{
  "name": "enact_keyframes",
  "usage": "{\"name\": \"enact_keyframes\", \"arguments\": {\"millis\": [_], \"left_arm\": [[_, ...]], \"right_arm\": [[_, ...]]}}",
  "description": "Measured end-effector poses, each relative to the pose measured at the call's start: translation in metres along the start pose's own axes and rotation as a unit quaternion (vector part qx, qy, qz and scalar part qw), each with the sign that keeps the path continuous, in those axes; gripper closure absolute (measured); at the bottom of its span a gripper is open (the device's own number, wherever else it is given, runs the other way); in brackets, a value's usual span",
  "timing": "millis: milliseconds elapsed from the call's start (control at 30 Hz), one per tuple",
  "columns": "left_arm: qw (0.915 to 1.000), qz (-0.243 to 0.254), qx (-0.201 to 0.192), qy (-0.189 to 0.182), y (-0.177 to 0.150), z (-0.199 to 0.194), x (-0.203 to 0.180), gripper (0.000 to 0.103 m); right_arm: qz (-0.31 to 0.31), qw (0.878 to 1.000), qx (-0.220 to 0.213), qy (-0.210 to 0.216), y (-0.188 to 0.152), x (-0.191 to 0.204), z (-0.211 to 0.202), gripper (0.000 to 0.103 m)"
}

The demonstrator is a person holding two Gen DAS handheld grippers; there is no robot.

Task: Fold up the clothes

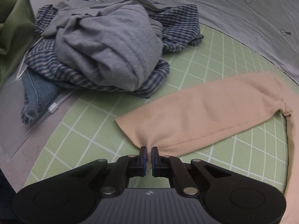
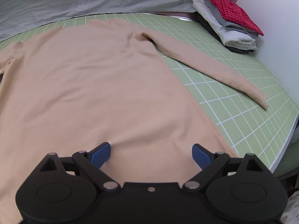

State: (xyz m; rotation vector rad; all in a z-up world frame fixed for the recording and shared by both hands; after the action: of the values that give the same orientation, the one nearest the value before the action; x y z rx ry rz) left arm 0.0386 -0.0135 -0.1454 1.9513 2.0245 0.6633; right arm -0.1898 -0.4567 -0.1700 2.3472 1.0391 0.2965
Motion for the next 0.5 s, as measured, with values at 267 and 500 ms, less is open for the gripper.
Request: {"name": "enact_keyframes", "arguments": {"millis": [267,500], "left_arm": [[0.9994,-0.031,0.017,-0.003,-0.014,-0.001,0.021,0.095],[0.9967,-0.076,0.027,-0.009,-0.014,-0.001,0.026,0.057]], "right_arm": [[0.005,1.0,-0.001,-0.005,0.0,-0.004,0.002,0.001],[0.043,0.999,0.003,0.021,-0.001,-0.016,0.005,0.0]]}}
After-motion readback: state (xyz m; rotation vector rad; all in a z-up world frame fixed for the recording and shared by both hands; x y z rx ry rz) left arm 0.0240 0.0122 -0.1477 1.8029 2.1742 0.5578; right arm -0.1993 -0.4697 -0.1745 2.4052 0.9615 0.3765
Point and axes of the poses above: each gripper's, at about its wrist camera, not at the fingertips, and z roughly the way its jaws point, x to its left, y to its top, the point moved 4 cm from there along z, roughly the way its jaws point, and after that the axes turned 13 degrees about y, right-handed, at the moved point
